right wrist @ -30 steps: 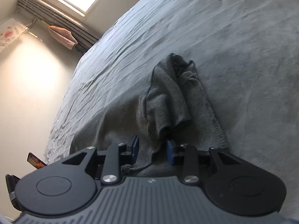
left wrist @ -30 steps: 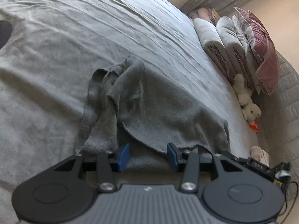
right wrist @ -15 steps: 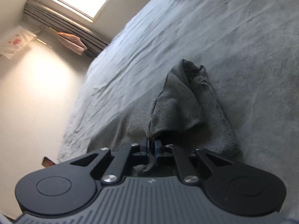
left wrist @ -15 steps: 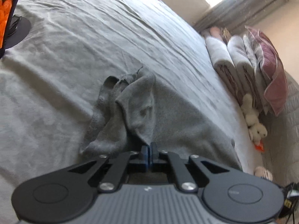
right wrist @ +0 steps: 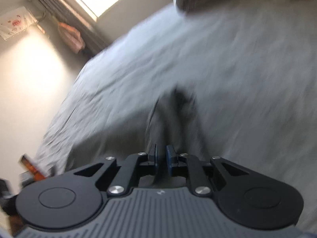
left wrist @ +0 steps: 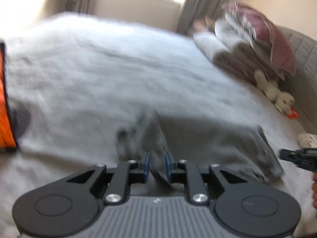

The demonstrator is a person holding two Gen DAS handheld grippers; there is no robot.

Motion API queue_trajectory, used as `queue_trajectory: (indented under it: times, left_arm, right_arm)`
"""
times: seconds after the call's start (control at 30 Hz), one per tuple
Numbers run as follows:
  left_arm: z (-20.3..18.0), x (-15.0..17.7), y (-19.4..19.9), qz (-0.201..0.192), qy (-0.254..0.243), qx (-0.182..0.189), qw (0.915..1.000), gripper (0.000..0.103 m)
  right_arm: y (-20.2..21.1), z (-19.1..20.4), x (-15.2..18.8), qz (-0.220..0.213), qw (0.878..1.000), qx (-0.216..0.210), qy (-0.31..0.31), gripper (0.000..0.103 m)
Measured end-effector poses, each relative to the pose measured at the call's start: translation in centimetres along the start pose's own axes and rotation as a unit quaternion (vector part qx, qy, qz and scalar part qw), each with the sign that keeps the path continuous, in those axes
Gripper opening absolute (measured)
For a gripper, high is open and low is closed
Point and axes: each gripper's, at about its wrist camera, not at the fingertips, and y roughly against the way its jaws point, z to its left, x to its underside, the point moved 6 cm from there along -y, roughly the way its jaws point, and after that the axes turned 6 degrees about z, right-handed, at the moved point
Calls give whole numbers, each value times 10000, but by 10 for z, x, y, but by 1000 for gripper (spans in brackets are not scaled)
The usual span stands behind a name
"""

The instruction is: Fold clothes

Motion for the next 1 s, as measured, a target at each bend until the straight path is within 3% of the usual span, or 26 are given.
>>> queue_trajectory:
  times: [0.2, 0.27, 0.4, 0.57, 0.7, 0.8, 1.0]
  left_arm:
    - [-29, -14, -26, -551, -735, -69, 9957, 17]
    - [-32, -14, -38, -524, -849, -158, 9949, 17]
    - [-34, -12, -64, -399, -1017, -363, 9933, 17]
    - [-20, -7, -66, -175, -1120, -338, 9930, 11]
    - [-14, -3, -54, -197, -1104, -264, 9933, 11]
    - [-14, -2, -50, -228, -1065, -254, 9937, 19]
    - [-20, -2, -52, -241, -1080, -368, 9932, 26]
  right_arm:
    - [-32, 31, -8, -666, 9937, 464, 772, 17]
    - [-42, 37, -10, -755, 9907, 526, 1003, 17]
    - [-60, 40, -6, -722, 9838, 757, 1458, 17]
    - [-55, 25, -2, -506, 9836, 721, 1575, 12]
    - [-50, 11, 1, -327, 9834, 680, 1650, 24]
    - [-45, 0, -3, -350, 9863, 676, 1460, 32]
    - [-49, -12, -7, -286, 9884, 858, 1220, 32]
